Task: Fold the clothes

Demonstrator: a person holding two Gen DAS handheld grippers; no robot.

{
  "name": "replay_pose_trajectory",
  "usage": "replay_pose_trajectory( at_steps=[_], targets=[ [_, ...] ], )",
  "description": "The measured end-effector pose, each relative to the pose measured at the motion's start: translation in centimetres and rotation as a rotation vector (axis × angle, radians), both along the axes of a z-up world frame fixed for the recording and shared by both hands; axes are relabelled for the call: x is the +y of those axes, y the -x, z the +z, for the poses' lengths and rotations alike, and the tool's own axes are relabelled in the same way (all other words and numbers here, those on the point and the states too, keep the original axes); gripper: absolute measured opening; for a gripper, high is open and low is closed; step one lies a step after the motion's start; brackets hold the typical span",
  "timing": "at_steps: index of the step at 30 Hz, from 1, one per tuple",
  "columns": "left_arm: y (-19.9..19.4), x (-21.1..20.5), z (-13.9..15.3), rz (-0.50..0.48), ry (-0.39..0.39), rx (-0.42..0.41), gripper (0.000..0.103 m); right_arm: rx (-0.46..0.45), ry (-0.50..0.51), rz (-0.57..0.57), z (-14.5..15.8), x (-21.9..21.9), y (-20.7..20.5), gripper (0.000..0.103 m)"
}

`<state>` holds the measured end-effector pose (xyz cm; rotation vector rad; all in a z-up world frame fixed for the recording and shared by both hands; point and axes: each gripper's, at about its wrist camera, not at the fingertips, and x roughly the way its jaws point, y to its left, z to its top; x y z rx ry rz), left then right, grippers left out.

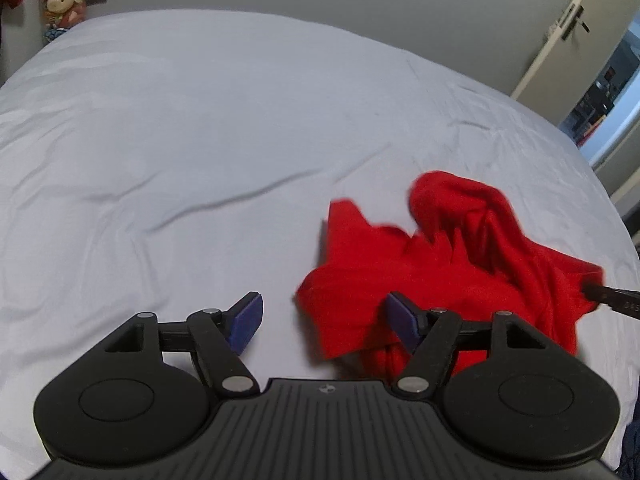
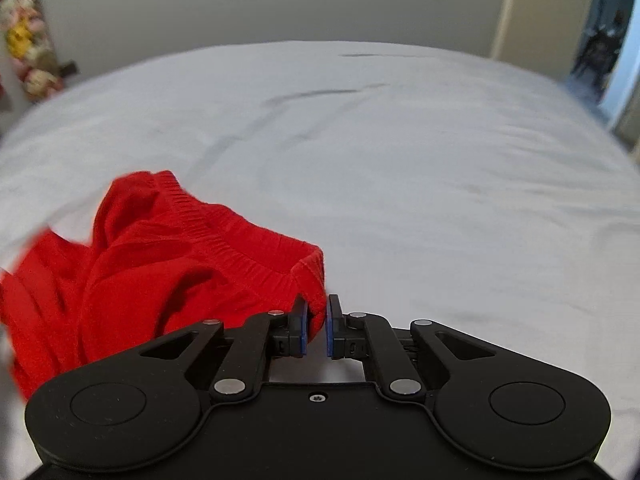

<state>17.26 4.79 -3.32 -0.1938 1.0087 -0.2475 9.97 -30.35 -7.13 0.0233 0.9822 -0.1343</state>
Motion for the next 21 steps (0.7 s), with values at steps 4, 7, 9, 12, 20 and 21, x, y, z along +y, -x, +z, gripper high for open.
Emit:
replay_pose_trajectory(
  at_steps=[4,7,9,12,20,21],
  targets=[
    [1.2,-1.4,0.5,-0.051,0.006,0.003,0.068,0.042,0.083,-0.069,-0.1,-4.4,3.8,0.006],
    [2.1,-2.9,0.6,-0.1,0.001,0.015,0.068,0.066,0.16,-0.111,-0.3,-7.2,6.3,0.006],
    [2.7,-4.1,0.4,-0.133,-0.027,0.017,0.068,0.095,0.203,-0.152,-0.8,-9.1,7.7,0.006],
    [3.3,-5.7,0.2,-0.169,-0.037,0.022,0.068,0.151,0.217,-0.202,-1.5,-11.6,9.3,0.006],
    [3.2,-7.9,-2.3,-0.159,-0.064,0.087,0.068,0.108,0.145,-0.218,-1.2,-12.9,11.0,0.028],
    [3.2,-7.9,-2.6,-0.151,-0.053,0.097,0.068,0.076,0.126,-0.216,-0.9,-13.0,11.0,0.029]
  ],
)
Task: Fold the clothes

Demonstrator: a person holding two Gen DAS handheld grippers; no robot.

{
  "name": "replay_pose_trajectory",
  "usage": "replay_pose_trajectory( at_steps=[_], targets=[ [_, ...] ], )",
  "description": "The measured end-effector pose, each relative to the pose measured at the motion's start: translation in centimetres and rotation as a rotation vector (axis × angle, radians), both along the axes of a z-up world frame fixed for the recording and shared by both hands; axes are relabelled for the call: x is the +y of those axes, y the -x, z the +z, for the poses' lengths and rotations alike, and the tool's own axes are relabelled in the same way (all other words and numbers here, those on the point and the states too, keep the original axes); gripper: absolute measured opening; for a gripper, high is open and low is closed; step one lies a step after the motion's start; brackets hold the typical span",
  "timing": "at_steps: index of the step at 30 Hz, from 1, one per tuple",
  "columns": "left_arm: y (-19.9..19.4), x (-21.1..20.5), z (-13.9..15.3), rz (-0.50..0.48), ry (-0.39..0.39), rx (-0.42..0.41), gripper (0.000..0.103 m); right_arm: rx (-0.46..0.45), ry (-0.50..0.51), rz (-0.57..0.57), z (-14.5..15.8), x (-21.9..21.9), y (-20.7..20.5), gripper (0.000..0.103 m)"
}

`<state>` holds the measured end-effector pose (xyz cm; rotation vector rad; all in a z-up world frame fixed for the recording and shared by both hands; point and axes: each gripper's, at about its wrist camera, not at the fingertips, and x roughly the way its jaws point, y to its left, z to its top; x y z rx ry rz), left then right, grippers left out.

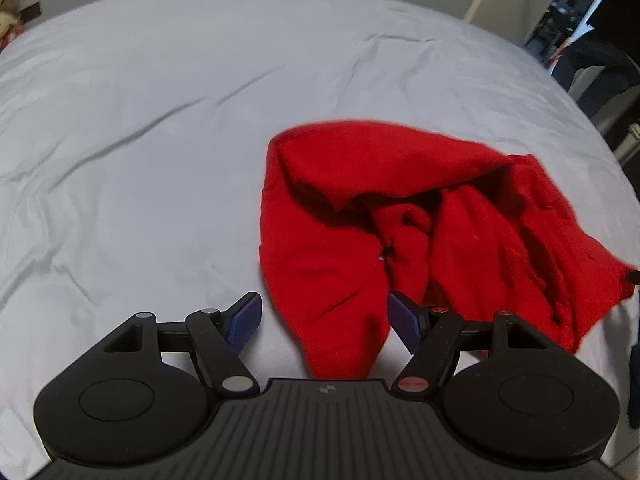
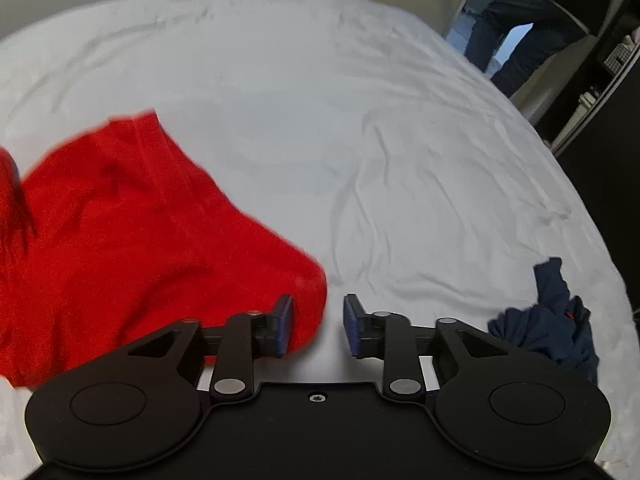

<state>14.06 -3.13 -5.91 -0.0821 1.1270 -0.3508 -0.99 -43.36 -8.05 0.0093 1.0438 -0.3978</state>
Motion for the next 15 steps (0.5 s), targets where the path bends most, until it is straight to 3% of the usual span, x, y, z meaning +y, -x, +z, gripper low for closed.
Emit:
replay_pose_trajectory(
  at_steps=[2,3,4,5,6,9,11,15],
  targets=[
    [-0.5,-0.4,-1.2,0.031,0.037,0.039,0.066,-0.069,-0.032,0.009,0.8,-0.3,0.0,0.033],
    [-0.7,-0.7,-1.6,0.039,0.05,0.05,0.057,-0.089,-0.048,0.017,1.3,-0.3,-0.1,0.038],
    [-0.8,-0.9,-2.0,0.045,0.058,0.054,0.04,-0.106,-0.076,0.032,1.5,-0.2,-0.4,0.041],
    [-0.8,-1.0,-2.1,0.052,0.014,0.041,0.028,-0.112,-0.101,0.047,1.5,-0.1,-0.7,0.041],
    [-0.7,-1.1,-2.1,0.059,-0.027,0.027,0.008,-0.115,-0.114,0.058,1.6,0.0,-0.9,0.041],
    [-1.0,0.6,-1.6,0.073,-0.002,0.04,0.005,-0.111,-0.123,0.099,1.1,1.5,-1.9,0.041],
    [-1.1,3.5,-0.3,0.113,-0.073,0.008,0.005,-0.101,-0.116,0.12,0.5,2.4,-2.8,0.041],
    [-0.9,8.1,1.6,0.165,-0.126,-0.022,0.004,-0.085,-0.131,0.133,-0.8,3.1,-4.4,0.041]
  ],
)
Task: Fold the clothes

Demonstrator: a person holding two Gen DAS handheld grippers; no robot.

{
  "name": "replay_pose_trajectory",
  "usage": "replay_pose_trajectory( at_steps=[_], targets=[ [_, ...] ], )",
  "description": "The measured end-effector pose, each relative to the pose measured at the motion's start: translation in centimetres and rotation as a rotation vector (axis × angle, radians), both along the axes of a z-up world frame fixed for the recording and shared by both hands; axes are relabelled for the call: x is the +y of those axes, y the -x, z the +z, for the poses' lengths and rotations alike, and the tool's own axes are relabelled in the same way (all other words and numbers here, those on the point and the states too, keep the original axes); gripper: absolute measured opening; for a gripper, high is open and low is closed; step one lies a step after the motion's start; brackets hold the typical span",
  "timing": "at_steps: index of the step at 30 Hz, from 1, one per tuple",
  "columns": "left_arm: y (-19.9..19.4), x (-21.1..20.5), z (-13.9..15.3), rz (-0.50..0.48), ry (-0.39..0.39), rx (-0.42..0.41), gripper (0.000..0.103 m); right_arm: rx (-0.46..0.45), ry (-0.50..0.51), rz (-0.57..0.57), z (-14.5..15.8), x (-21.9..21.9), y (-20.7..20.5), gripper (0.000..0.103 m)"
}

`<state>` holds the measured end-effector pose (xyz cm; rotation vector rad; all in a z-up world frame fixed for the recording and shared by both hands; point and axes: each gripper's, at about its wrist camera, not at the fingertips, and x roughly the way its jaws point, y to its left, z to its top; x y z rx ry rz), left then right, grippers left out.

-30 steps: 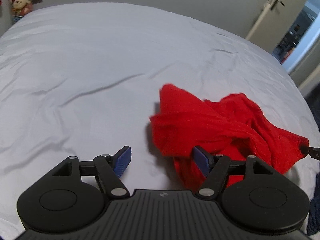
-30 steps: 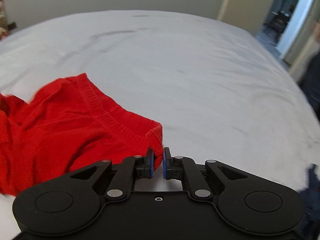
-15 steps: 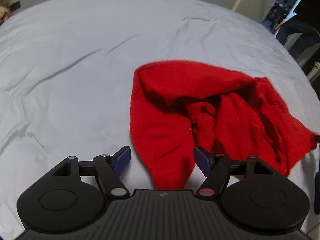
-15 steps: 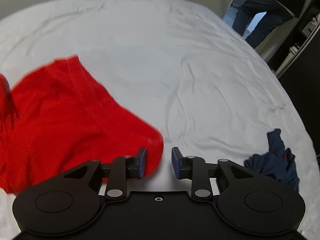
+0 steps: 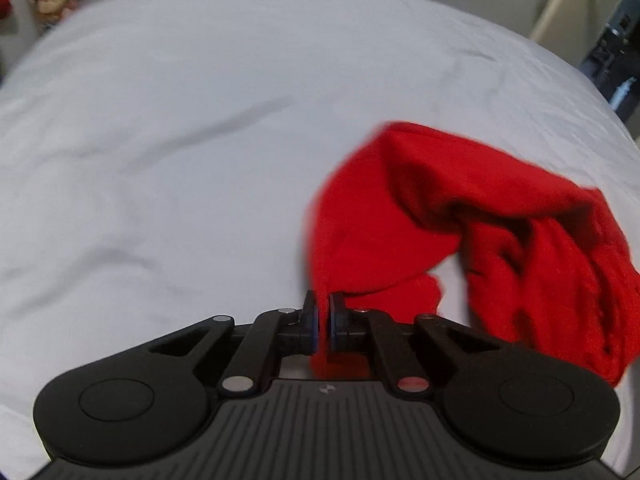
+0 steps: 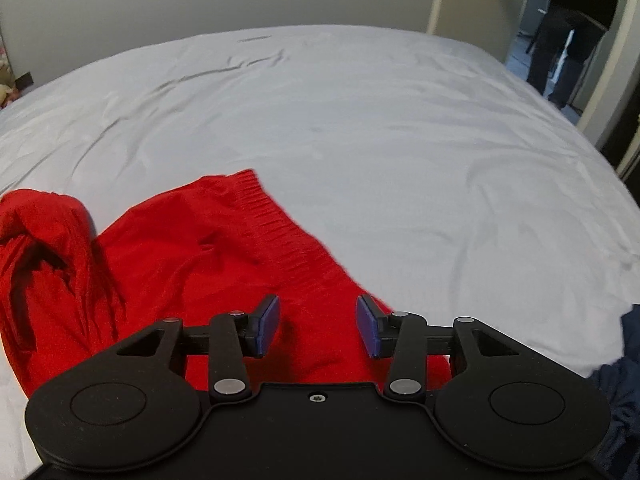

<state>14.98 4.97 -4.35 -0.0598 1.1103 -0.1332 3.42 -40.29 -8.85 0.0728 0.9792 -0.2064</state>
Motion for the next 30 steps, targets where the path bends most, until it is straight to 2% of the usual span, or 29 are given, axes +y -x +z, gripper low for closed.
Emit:
replay_pose_trajectory(
  at_steps=[4,10,16,20,25,30],
  targets=[
    [0.6,6.6,2.4,0.093,-0.088,-0.033,0.004,0.008,-0.005,0.009,-0.3,0.8,-1.1,0.041],
    [1.6,14.2,5.3,0.199,-0.214,-0.08,0.004,0.007,-0.007,0.016,0.3,1.6,-1.5,0.041],
    [2.3,18.3,6.6,0.256,-0.274,-0.062,0.004,0.004,-0.012,0.029,1.2,2.4,-2.4,0.041],
    [4.2,20.7,6.5,0.275,-0.282,-0.009,0.004,0.018,-0.018,0.037,1.3,3.0,-2.8,0.041],
    [9.4,24.8,4.9,0.354,-0.292,0.016,0.004,0.042,-0.006,0.03,1.1,3.1,-2.9,0.041],
    [11.4,26.3,4.5,0.361,-0.282,0.01,0.004,0.014,-0.085,-0.013,1.3,2.3,-3.3,0.041]
  ],
)
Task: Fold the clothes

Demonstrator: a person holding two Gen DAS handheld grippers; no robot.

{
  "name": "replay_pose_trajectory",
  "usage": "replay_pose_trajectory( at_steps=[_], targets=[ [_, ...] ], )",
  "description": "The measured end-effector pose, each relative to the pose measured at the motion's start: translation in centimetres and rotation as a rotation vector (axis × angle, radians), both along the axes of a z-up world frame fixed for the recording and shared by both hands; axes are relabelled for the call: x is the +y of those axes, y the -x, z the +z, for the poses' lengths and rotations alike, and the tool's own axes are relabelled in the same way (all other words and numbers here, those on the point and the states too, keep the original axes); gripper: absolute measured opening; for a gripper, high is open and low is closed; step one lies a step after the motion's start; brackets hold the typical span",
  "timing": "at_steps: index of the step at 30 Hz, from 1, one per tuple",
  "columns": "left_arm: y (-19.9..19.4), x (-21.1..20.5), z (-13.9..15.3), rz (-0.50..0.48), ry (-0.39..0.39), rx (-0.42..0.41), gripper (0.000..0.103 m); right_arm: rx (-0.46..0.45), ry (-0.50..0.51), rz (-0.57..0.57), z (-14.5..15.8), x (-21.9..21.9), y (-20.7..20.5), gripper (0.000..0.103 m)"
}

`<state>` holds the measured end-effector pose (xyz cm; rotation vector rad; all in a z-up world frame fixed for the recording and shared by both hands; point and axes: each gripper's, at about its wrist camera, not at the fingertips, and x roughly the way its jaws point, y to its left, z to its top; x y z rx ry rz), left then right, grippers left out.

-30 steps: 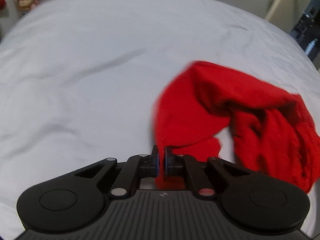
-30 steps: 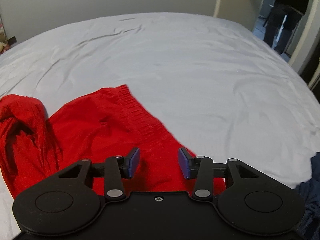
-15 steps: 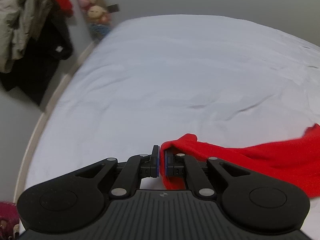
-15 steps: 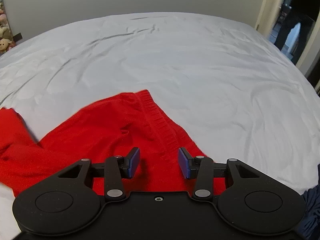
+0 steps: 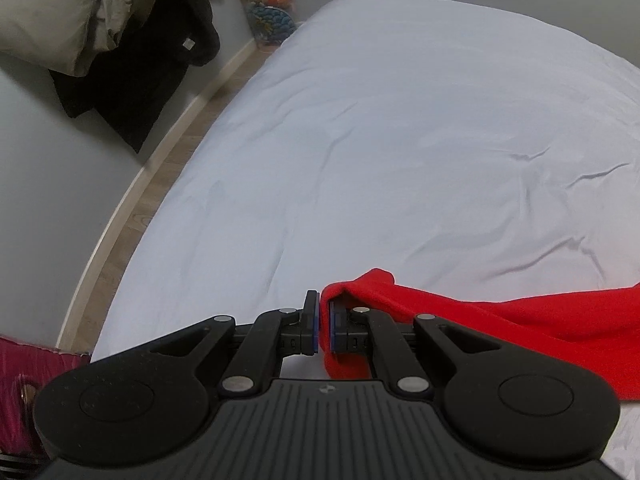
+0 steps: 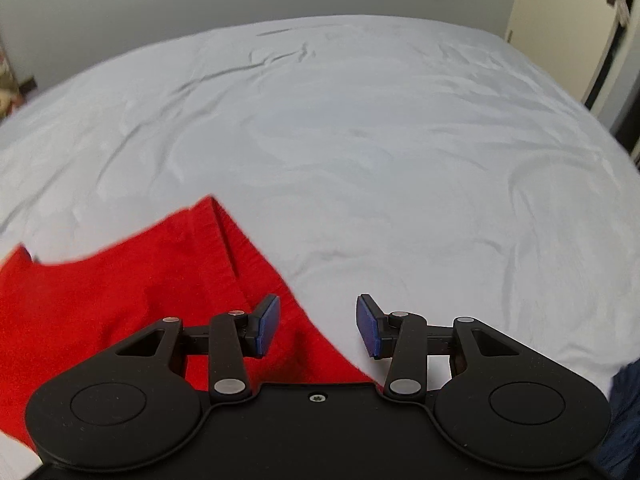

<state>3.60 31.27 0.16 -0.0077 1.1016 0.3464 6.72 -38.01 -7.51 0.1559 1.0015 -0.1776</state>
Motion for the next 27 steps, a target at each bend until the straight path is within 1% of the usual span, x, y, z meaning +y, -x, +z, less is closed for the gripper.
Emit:
replay_pose_trajectory(
  at_steps=[3,6,10,14,17,19,22,24,25,26,27],
  targets=[
    [0.6,-0.1,0.1,-0.023,-0.018,0.006,0.004,-0.027,-0.033,0.042,0.1,0.7,-1.2,0.041],
    [0.5,-0.4,-0.5,-0.043,-0.037,0.021,0.004,-0.044,-0.082,0.111,-0.2,1.8,-3.4,0.041],
    [0.6,-0.8,-1.2,-0.064,-0.057,0.032,0.004,-0.049,-0.119,0.165,-0.8,2.8,-6.7,0.041],
    [0.0,-0.8,-1.9,-0.07,-0.07,0.047,0.004,-0.001,-0.13,0.211,-2.2,3.3,-10.3,0.041],
    [-0.4,-0.9,-2.7,-0.081,-0.075,0.059,0.004,0.025,-0.124,0.245,-3.0,3.4,-11.9,0.041],
    [-0.6,-0.9,-3.2,-0.086,-0.08,0.07,0.004,0.061,-0.118,0.272,-3.9,3.2,-13.0,0.043],
    [-0.8,-0.8,-3.7,-0.087,-0.082,0.079,0.004,0.096,-0.134,0.259,-5.0,2.4,-13.3,0.045],
    [-0.9,-0.7,-3.9,-0.082,-0.079,0.081,0.004,0.096,-0.189,0.23,-5.7,1.8,-13.1,0.045],
    [-0.9,-0.8,-4.0,-0.08,-0.079,0.08,0.004,0.088,-0.207,0.219,-5.9,1.7,-12.9,0.042],
    [-0.9,-0.8,-4.0,-0.081,-0.08,0.08,0.004,0.082,-0.211,0.224,-5.9,1.8,-12.7,0.028],
    [-0.9,-0.9,-4.0,-0.083,-0.084,0.079,0.005,0.075,-0.21,0.239,-5.8,2.0,-12.4,0.024]
  ],
)
